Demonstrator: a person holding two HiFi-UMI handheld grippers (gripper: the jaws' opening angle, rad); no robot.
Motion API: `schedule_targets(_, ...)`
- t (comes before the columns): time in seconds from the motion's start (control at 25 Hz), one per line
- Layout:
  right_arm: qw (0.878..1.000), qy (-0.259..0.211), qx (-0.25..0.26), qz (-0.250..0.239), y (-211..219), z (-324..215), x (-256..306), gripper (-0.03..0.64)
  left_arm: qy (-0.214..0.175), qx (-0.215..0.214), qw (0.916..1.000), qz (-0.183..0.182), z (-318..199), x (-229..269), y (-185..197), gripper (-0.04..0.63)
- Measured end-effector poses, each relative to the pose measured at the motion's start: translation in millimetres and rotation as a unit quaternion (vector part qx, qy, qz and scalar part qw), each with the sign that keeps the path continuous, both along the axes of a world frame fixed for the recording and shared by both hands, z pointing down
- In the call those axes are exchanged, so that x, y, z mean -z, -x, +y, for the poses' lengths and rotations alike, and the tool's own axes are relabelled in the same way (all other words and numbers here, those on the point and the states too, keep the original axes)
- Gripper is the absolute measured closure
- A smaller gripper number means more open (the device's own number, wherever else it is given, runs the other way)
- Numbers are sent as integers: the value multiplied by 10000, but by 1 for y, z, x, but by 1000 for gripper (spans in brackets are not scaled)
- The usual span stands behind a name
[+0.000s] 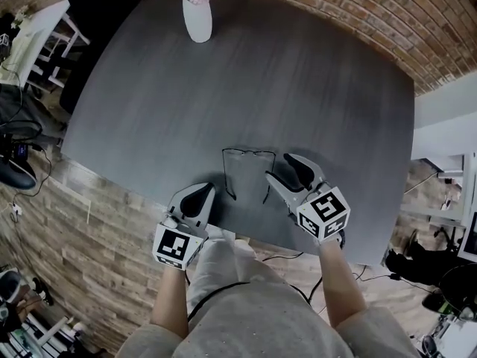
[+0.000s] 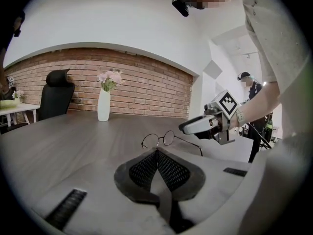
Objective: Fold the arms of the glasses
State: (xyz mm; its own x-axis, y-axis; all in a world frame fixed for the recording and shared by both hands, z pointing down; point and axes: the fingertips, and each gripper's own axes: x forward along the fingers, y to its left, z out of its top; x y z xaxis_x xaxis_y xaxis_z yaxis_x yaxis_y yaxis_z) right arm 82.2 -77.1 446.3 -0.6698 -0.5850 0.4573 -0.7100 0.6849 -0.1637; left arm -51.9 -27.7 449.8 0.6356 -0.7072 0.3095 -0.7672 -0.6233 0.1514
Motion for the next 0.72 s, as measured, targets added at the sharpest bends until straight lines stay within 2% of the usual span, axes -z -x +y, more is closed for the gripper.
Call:
schedule_targets(0.24, 9993, 108, 247, 240, 8, -14, -13, 376, 45, -369, 9982, -464, -1, -17, -2, 597)
schedule_targets(0.48, 9954, 116, 724, 616, 16, -23, -25, 376, 163, -670, 9966, -459, -1, -22, -4, 597)
schedule_targets(0.72, 9895, 63, 1146, 876, 28, -27, -32, 377, 278, -1073, 9919, -624, 0, -30, -7, 597)
